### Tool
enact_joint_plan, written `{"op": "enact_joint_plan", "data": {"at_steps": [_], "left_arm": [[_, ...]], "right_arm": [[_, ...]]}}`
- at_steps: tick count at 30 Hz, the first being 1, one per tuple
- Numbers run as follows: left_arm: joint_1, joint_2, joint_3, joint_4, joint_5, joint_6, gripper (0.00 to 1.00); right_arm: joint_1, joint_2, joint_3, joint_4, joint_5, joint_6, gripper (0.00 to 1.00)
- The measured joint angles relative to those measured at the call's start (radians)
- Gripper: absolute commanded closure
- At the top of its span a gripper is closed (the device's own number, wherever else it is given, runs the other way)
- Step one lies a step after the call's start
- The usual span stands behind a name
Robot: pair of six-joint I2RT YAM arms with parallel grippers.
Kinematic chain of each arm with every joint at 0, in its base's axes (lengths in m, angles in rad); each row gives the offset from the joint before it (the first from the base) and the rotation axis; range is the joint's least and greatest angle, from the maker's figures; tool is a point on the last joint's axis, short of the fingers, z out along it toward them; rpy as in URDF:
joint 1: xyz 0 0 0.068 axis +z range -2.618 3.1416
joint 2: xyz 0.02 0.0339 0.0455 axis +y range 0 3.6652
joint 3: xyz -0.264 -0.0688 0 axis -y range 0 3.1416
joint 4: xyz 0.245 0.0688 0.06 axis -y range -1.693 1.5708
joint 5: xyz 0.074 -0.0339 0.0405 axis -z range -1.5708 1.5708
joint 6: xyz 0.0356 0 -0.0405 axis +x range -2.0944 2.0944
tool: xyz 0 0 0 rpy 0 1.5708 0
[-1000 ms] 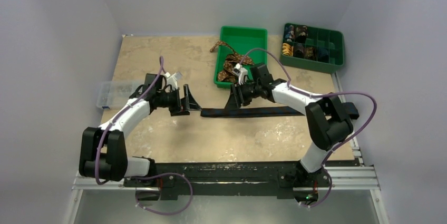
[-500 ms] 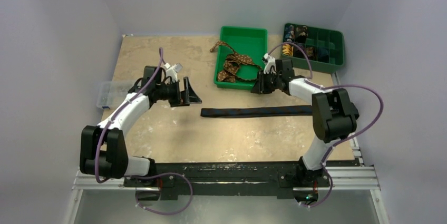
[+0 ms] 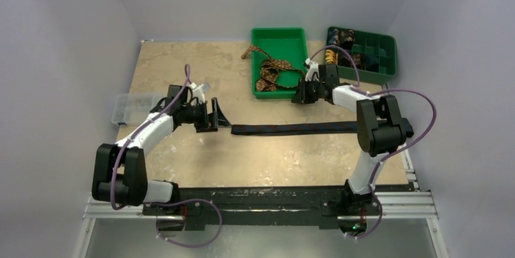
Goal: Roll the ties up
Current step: Roll the tie at the center of the board.
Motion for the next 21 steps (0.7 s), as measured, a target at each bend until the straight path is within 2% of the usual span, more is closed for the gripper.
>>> {"op": "enact_joint_plan", "data": {"at_steps": [2,6,10,14,21], "left_arm": [[0.000,0.000,-0.029,0.018,0.001,-0.010,0.17],[0.000,0.001,-0.092,0.080,0.000,-0.043,0.22],[0.000,0.022,-0.122,0.134,-0.003,-0.053,0.31],[0.000,0.095,-0.122,0.225,0.000,-0.070,0.41],[-0.001,0.226,-0.095,0.299,0.004,-0.079,0.48]], "right_arm": [[-0.001,-0.035,-0.016,-0.003,-0.026,0.005,0.82],[0.030,-0.209,-0.124,0.033,-0.090,0.095,0.86],[0.168,-0.302,-0.207,0.133,-0.140,0.206,0.88],[0.298,-0.252,-0.261,0.231,-0.171,0.294,0.90],[0.323,-0.130,-0.296,0.299,-0.167,0.358,0.90]]}}
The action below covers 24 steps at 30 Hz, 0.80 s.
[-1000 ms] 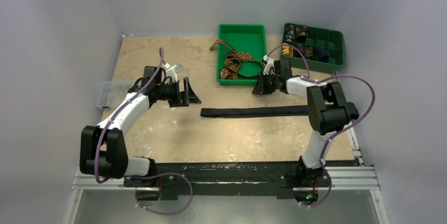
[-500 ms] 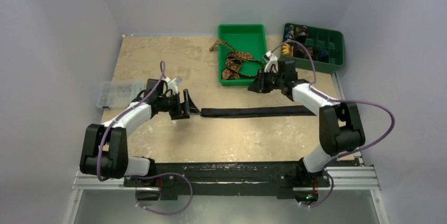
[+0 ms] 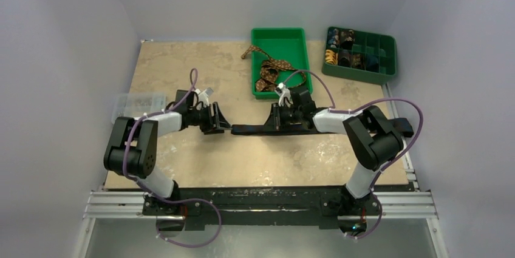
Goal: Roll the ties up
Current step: Roll the tie at the center of the board.
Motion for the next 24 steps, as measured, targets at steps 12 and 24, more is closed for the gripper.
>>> {"op": "enact_joint_plan", "data": {"at_steps": [12,24], "left_arm": [[-0.036,0.098,0.044,0.090,0.002,-0.017,0.54],[-0.050,0.126,0.061,0.116,0.009,-0.039,0.84]], "right_arm": [[0.011,0.033,-0.006,0.041,0.031,-0.002,0.89],[0.023,0.114,0.024,0.040,0.026,-0.017,0.89]]}}
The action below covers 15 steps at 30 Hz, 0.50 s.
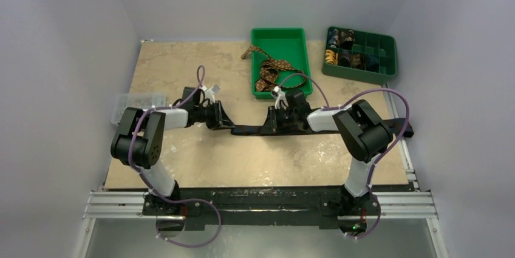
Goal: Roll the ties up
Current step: Roll the tie at the center of the board.
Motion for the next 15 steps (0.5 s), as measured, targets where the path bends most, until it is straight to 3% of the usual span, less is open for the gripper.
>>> {"op": "enact_joint_plan", "data": {"at_steps": [6,9,15], "left_arm": [[-0.032,-0.026,0.000,0.021,0.025,-0.047,0.98],[-0.053,-0.053,0.000,0.037,0.032,-0.073,1.00],[-0.060,-0.086,0.000,0.005,0.016,-0.068,0.99]], "right_arm": [[0.000,0.000,0.003,-0.006,0.000,-0.014,0.89],[0.000,0.000,0.007,-0.014,0.000,-0.023,0.86],[0.000,-0.043,0.011,-0.053,-0.025,-0.041,0.57]]}}
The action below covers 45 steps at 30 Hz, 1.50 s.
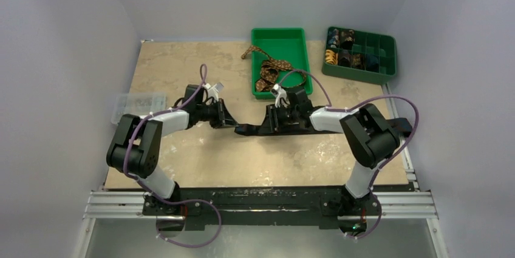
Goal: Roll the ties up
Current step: Roll the tie at the center of the board.
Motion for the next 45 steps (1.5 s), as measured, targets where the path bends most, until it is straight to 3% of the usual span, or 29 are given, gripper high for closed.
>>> {"op": "enact_joint_plan", "data": {"at_steps": [3,7,11,17,24,36,40,45], "left_arm": [[0.014,-0.005,0.000,-0.033,-0.016,0.019,0.98],[0.027,-0.006,0.000,-0.078,-0.043,0.044,0.97],[0.027,-0.005,0.000,-0.096,-0.051,0.059,0.95],[0.027,0.013,0.014,-0.125,-0.054,0.071,0.89],[0.027,0.014,0.017,-0.146,-0.068,0.088,0.82],[0.027,0.014,0.017,-0.153,-0.076,0.096,0.81],[0.027,0.014,0.017,-0.153,-0.077,0.097,0.79],[0.027,0.014,0.017,-0.154,-0.077,0.098,0.60]], "right_arm": [[0.000,-0.079,0.009,-0.070,-0.006,-0.074,0.45],[0.000,-0.200,0.027,-0.156,0.019,-0.303,0.26],[0.013,-0.242,0.040,-0.227,0.085,-0.581,0.18],[0.089,-0.153,0.111,-0.375,0.195,-0.873,0.14],[0.196,-0.092,0.135,-0.443,0.281,-1.064,0.20],[0.237,-0.048,0.155,-0.433,0.381,-1.111,0.52],[0.246,-0.048,0.154,-0.423,0.410,-1.114,0.50],[0.248,-0.048,0.154,-0.407,0.444,-1.115,0.46]]}}
